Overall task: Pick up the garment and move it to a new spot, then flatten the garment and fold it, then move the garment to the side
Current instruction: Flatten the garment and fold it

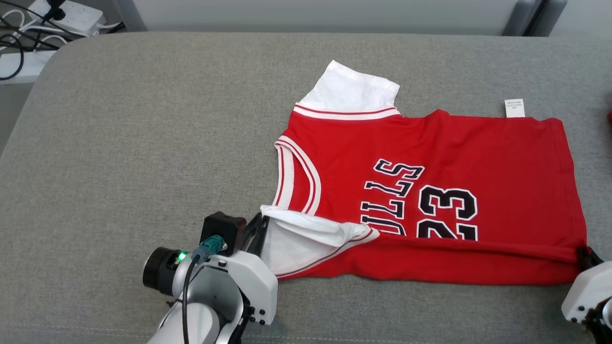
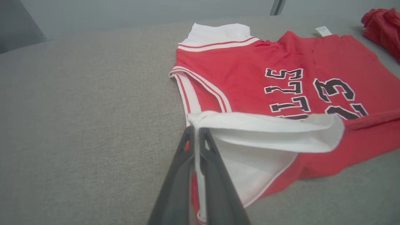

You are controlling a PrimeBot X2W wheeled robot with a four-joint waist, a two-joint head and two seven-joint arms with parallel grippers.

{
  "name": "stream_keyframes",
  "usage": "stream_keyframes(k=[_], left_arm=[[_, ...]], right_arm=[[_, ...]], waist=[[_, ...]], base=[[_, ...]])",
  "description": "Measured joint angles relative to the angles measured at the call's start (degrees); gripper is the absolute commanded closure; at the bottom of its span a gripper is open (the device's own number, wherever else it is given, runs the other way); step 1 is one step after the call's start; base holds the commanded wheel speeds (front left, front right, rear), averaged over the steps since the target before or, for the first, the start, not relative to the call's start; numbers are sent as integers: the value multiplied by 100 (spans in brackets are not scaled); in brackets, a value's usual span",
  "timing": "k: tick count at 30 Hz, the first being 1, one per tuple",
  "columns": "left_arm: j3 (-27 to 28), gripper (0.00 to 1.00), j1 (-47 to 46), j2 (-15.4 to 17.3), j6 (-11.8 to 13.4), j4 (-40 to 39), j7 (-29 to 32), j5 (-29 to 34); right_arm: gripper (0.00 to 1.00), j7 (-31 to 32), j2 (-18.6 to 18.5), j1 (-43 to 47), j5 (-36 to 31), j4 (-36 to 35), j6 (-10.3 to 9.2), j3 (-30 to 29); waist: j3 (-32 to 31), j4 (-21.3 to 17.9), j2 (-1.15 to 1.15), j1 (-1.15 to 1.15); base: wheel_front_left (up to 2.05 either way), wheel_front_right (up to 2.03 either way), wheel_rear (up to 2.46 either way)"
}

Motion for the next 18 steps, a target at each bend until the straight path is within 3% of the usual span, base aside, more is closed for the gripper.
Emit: stream_keyframes(k=[13, 18], left_arm=[[-125, 100, -961, -249, -455, 1314, -465, 159], [-136, 100, -1260, -285, -497, 1727, -657, 234]], right_arm=[[100, -394, -156, -1062, -232, 1045, 1, 176], [100, -620, -204, -1343, -302, 1354, 1, 182]], waist=[[388, -89, 0, 1], [462, -109, 0, 0]], base=[[0, 0, 0], [0, 0, 0]])
